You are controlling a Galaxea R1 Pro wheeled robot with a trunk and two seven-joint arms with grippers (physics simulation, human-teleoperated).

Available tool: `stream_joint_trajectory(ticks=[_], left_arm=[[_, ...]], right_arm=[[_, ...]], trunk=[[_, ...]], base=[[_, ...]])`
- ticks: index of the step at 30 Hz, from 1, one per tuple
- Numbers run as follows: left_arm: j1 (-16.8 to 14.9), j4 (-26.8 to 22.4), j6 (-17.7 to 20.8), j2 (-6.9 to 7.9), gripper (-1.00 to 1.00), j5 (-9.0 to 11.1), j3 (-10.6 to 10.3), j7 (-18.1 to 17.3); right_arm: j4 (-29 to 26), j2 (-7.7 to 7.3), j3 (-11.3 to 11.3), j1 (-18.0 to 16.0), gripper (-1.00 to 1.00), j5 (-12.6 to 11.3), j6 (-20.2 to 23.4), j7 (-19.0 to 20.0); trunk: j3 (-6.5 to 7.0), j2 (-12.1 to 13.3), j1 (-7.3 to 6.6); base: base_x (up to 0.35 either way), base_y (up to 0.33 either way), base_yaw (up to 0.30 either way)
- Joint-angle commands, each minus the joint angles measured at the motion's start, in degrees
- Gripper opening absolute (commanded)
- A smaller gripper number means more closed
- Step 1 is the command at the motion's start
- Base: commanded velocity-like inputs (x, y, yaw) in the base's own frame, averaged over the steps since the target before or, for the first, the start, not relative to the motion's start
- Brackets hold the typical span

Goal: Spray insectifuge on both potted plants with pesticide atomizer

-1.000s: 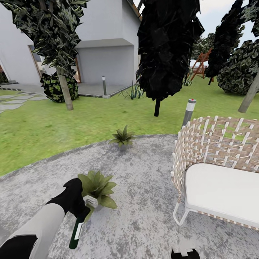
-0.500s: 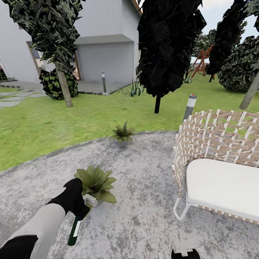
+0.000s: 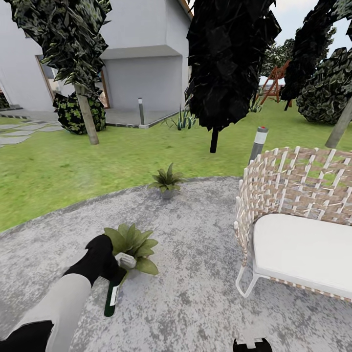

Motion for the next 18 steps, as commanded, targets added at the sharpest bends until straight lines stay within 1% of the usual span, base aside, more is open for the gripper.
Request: stream_joint_trajectory(ticks=[1, 2, 3, 5, 6, 7, 8, 11, 12, 13, 16, 18], left_arm=[[0.0, -0.5, 0.2, -0.57, -1.00, -0.7, 0.2, -0.5], [0.0, -1.0, 0.3, -1.77, -1.00, -0.7, 0.3, -0.6], [0.0, -1.2, 0.3, -2.54, -1.00, -0.7, 0.3, -0.6], [0.1, -1.3, 0.3, -3.07, -1.00, -0.7, 0.5, -0.6], [0.2, -1.3, 0.3, -3.11, -1.00, -0.7, 1.2, -0.5], [0.3, -1.3, 0.2, -3.03, -1.00, -0.7, 1.9, -0.5], [0.4, -1.3, 0.2, -2.67, -1.00, -0.8, 3.3, -0.5], [1.2, -1.1, 0.1, -1.38, -1.00, -1.1, 4.2, -0.4], [1.9, -1.1, 0.0, -0.73, -1.00, -1.0, 4.4, -0.4], [2.4, -1.0, 0.0, -0.44, -1.00, -0.9, 4.5, -0.4], [3.8, -1.1, -0.2, -0.17, -1.00, -0.8, 4.6, -0.4], [4.0, -1.2, -0.1, -0.60, -1.00, -0.8, 4.8, -0.4]], right_arm=[[0.1, 0.02, -0.5, 0.0, 1.00, 0.6, -0.2, -0.2], [0.1, 0.02, -0.5, 0.0, 1.00, 0.6, -0.2, -0.2], [0.1, 0.02, -0.5, 0.0, 1.00, 0.6, -0.2, -0.2], [0.1, 0.02, -0.5, 0.0, 1.00, 0.6, -0.2, -0.2], [0.1, 0.02, -0.5, 0.0, 1.00, 0.6, -0.2, -0.2], [0.1, 0.02, -0.5, 0.0, 1.00, 0.6, -0.2, -0.2], [0.1, 0.02, -0.5, 0.0, 1.00, 0.6, -0.2, -0.2], [0.1, 0.02, -0.5, 0.0, 1.00, 0.6, -0.2, -0.2], [0.1, 0.02, -0.5, 0.0, 1.00, 0.6, -0.2, -0.2], [0.1, 0.02, -0.5, 0.0, 1.00, 0.6, -0.2, -0.2], [0.1, 0.08, -0.5, 0.0, 1.00, 0.5, -0.2, -0.2], [0.1, 0.10, -0.5, 0.0, 1.00, 0.5, -0.2, -0.3]], trunk=[[-0.05, 0.0, -0.01], [-0.05, 0.0, -0.01], [-0.05, 0.0, -0.01], [-0.05, 0.0, -0.01], [-0.05, 0.0, -0.01], [-0.05, 0.0, -0.01], [-0.05, 0.0, -0.01], [-0.05, 0.0, -0.01], [-0.05, 0.0, -0.01], [-0.05, 0.0, -0.01], [-0.05, 0.0, -0.01], [-0.05, 0.0, -0.01]], base=[[0.000, 0.000, 0.000], [0.000, 0.000, 0.000], [0.000, 0.000, 0.000], [0.000, 0.000, 0.000], [0.000, 0.000, 0.000], [0.000, 0.000, 0.000], [0.000, 0.000, 0.000], [0.000, 0.000, 0.000], [0.000, 0.000, 0.000], [0.000, 0.000, 0.000], [0.000, 0.000, 0.000], [0.000, 0.000, 0.002]])
